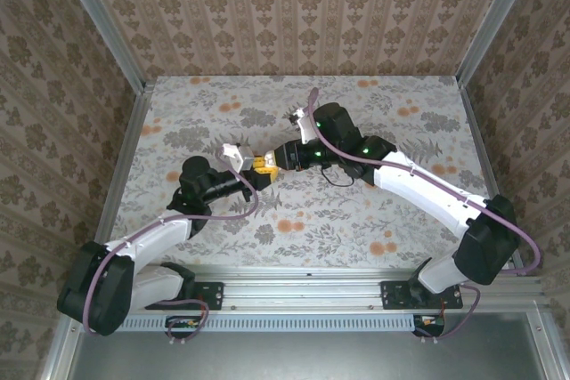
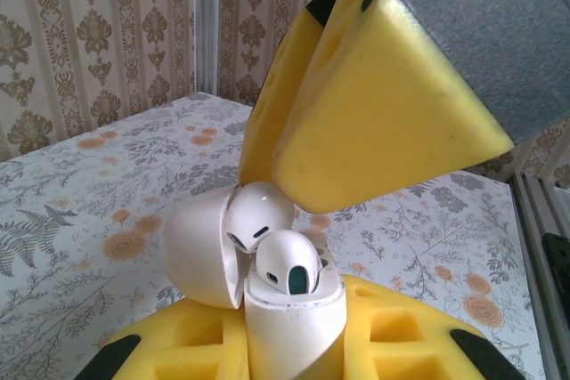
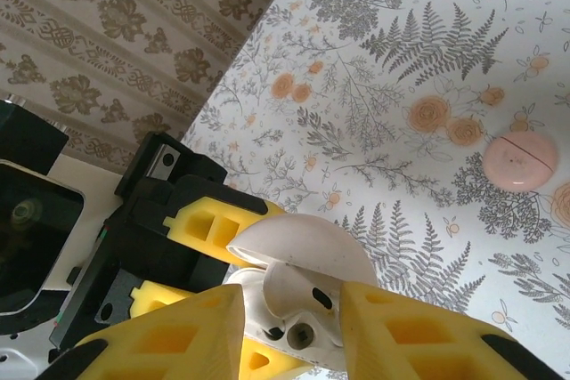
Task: Insert wireless bluetooth earbuds into charging case
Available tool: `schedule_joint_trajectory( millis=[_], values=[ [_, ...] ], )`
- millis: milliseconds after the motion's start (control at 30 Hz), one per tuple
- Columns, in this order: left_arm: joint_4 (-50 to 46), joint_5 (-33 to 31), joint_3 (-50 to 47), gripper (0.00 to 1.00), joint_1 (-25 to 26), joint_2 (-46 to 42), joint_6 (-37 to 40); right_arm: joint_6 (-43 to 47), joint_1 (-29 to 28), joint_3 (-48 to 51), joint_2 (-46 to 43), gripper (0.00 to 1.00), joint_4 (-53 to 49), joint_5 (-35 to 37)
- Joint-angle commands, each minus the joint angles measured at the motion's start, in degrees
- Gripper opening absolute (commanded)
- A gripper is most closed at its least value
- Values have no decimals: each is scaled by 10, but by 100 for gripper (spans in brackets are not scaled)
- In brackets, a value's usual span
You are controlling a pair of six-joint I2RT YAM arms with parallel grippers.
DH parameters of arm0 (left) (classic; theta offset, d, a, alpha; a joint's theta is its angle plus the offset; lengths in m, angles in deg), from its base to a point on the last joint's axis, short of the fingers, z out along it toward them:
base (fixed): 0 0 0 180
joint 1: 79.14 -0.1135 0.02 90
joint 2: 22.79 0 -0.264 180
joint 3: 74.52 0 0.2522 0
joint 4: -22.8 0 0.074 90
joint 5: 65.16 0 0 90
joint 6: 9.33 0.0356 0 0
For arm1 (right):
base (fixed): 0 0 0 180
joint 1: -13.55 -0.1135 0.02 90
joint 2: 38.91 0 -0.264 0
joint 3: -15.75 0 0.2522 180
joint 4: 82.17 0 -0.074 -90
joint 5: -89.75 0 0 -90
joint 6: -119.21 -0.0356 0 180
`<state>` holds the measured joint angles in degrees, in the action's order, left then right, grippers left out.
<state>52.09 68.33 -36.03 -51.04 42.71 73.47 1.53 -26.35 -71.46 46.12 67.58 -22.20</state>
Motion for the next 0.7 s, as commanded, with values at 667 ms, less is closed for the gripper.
schedule_joint_trajectory(
  millis=[667],
  values=[
    [-23, -7, 16, 9, 11, -6, 34, -43, 19, 9, 16, 32, 20, -38]
  ],
)
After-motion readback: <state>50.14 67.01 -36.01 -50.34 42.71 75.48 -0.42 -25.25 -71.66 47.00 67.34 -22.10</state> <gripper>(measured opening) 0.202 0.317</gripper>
